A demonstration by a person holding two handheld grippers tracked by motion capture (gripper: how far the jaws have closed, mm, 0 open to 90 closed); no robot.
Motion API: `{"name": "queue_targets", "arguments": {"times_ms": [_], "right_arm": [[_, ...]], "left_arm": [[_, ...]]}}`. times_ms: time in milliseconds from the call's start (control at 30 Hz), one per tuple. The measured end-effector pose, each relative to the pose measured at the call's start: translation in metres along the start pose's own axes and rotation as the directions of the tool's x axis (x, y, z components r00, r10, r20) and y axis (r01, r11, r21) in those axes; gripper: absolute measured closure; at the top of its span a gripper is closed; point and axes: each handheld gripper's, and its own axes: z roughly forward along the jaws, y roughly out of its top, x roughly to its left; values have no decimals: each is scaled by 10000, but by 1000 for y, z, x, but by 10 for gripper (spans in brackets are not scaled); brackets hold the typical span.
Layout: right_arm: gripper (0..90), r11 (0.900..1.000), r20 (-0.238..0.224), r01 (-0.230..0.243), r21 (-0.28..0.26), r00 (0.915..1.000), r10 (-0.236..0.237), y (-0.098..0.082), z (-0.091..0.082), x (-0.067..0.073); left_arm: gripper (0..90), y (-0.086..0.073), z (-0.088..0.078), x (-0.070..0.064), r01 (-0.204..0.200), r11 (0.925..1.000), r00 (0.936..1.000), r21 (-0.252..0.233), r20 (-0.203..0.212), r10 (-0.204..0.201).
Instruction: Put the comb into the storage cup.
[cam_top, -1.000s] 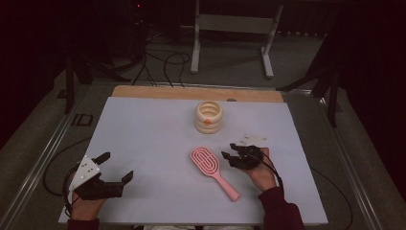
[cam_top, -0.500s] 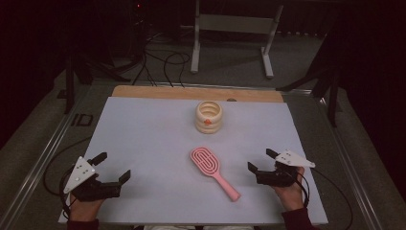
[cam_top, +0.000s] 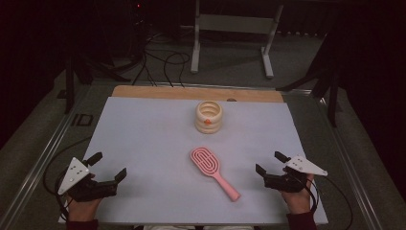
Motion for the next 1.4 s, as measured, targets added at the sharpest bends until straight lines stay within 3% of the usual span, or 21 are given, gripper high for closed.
{"name": "queue_targets", "arguments": {"times_ms": [367, 1000, 1400], "right_arm": [[90, 9998, -47, -82, 163, 10000, 82, 2, 1, 0], [90, 9931, -111, -330, 1128, 9993, 345, 13, 8, 9], [86, 9848, -424, -105, 1733, 9989, 181, 26, 17, 21]], "left_arm": [[0, -2, 2, 0, -4, 10000, 10000, 78, -28, 4], [0, -3, 3, -1, 99, 9999, 9999, 136, -48, -98], [1, -4, 4, 0, 173, 9997, 9998, 153, -46, -172]]}}
